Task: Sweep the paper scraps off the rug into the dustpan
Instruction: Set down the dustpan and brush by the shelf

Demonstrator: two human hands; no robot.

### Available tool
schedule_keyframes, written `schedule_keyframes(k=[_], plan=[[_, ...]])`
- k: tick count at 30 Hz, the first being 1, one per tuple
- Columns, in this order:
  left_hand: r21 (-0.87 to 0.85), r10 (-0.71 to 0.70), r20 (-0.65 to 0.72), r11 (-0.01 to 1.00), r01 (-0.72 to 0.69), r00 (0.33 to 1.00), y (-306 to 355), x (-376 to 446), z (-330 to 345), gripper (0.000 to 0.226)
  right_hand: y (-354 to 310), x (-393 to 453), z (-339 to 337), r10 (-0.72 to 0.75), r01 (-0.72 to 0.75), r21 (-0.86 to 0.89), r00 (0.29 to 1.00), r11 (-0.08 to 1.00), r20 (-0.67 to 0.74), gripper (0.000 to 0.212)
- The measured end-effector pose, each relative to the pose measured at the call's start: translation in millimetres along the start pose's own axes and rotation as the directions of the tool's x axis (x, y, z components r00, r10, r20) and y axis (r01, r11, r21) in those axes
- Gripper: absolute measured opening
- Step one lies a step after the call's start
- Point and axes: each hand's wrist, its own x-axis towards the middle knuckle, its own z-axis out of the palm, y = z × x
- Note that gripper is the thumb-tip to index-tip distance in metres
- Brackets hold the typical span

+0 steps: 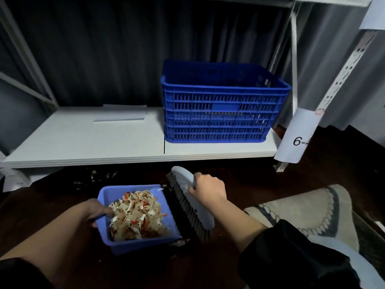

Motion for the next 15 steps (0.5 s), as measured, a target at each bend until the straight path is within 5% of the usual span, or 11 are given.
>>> schedule_keyframes(k=[15], plan=[[0.285,-0.106,0.131,0.956,0.065,0.986,56.9,17.3,5.8,0.018,17.1,10.4,18.6,0.126,-0.127,0.045,0.991,0.991,0.038,0.034]])
